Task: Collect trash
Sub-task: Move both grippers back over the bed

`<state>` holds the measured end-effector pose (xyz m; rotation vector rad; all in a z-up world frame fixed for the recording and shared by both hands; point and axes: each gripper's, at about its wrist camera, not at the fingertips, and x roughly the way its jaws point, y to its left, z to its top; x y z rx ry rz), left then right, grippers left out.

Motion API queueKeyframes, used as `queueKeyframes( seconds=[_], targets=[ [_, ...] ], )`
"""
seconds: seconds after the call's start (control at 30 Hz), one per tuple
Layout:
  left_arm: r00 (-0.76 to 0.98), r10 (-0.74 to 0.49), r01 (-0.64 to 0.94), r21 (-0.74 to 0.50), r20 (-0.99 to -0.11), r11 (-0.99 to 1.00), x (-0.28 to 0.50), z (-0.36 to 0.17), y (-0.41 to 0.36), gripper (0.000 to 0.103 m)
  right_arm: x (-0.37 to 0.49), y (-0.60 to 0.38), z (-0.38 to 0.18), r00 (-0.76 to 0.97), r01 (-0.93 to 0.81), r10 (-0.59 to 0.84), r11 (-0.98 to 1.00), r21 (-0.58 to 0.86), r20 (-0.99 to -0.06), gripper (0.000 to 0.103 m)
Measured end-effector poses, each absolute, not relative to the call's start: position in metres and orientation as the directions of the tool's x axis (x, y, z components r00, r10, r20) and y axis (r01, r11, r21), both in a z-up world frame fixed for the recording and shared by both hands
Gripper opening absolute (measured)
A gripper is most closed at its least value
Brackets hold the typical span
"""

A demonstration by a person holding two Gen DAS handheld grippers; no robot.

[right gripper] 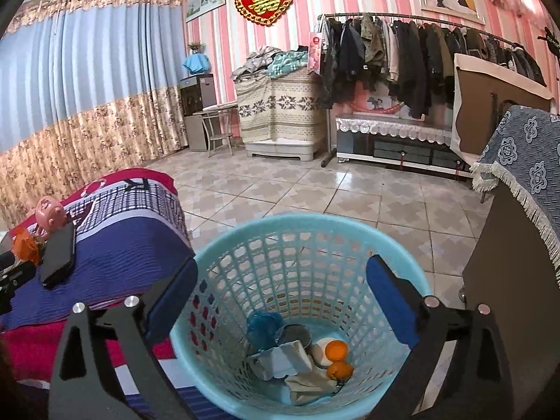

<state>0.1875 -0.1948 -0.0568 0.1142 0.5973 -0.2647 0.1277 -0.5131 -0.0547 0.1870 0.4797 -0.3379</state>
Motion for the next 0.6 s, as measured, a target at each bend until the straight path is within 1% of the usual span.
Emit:
queueKeyframes(
  seconds=[0.17, 0.5, 0.6],
  targets=[
    [0.797, -0.189, 0.235, 0.008, -0.573, 0.972, 0.182, -0.059, -0.16, 0.096, 0.128, -0.496, -0.055, 0.835, 0.339, -0.264, 0.938, 0.074, -0.482, 0.095],
    [0.795, -0.119, 0.139, -0.013, -0.595, 0.99, 0.169, -0.068, -0.097, 0.096, 0.133, -0.459, -0.055, 0.846, 0.274, -0.218, 0.961, 0.047, -0.487, 0.096],
    [0.795, -0.094, 0.101, -0.022, -0.6, 0.995, 0.167, -0.07, -0.073, 0.097, 0.138, -0.446, -0.054, 0.844, 0.247, -0.209, 0.969, 0.013, -0.494, 0.096]
  ],
)
